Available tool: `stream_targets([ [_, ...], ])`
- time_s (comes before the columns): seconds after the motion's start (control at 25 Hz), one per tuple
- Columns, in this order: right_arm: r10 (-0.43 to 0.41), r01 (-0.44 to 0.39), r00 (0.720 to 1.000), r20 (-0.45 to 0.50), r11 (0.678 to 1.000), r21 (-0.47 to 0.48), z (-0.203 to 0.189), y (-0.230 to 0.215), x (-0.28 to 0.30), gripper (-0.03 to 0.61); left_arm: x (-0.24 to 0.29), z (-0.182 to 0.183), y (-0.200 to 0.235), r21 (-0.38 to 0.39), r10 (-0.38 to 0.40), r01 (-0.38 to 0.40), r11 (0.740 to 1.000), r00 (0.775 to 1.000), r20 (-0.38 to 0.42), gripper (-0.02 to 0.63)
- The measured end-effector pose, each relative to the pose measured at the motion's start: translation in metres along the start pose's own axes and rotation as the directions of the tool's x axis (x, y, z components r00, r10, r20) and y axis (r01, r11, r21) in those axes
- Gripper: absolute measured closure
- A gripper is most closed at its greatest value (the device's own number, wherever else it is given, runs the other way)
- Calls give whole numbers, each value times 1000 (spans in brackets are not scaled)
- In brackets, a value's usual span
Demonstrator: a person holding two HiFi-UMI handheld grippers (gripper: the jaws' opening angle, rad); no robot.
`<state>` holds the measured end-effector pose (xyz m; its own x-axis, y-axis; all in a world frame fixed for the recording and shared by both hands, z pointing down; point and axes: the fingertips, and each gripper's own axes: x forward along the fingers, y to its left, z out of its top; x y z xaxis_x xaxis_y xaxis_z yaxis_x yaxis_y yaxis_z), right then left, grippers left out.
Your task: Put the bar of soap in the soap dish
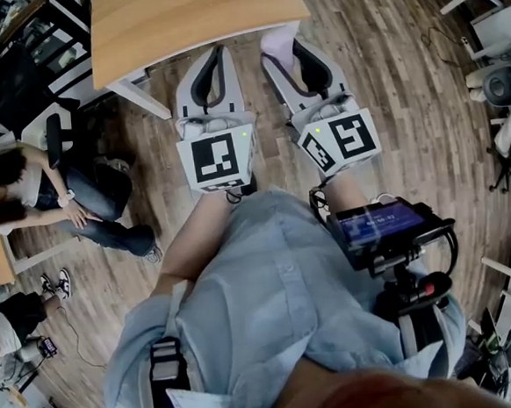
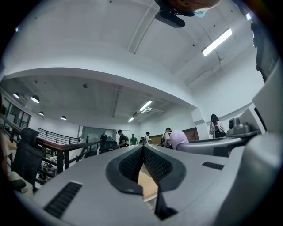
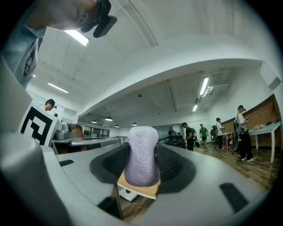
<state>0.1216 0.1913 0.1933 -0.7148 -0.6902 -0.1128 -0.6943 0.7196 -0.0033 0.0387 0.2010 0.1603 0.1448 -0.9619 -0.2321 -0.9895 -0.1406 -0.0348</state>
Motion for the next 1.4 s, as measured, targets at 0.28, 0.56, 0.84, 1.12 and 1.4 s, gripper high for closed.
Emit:
stream_targets([
  [0.28, -11, 11, 1000, 8, 1000, -3, -9, -9, 57, 379, 38, -14, 41, -8, -14, 14, 1000, 1000, 12, 606],
  [0.56, -33, 33, 999, -2, 999, -4, -2, -12, 68, 379, 48, -14, 51, -23, -31, 31, 999, 999, -7, 606],
  [0.84, -46, 46, 999, -17, 999, -7, -23, -30, 79, 379, 66, -48, 53, -30, -37, 36, 999, 999, -38, 606],
  [1.12, -36, 36, 999, -27, 999, 5, -40, -62, 114, 379, 113, -73, 63, -24, -31, 30, 999, 998, -53, 606],
  [1.4, -18, 19, 999, -38, 999, 26, -50, -106, 166, 380, 177, -93, 78, -12, -16, 15, 1000, 997, -80, 606],
])
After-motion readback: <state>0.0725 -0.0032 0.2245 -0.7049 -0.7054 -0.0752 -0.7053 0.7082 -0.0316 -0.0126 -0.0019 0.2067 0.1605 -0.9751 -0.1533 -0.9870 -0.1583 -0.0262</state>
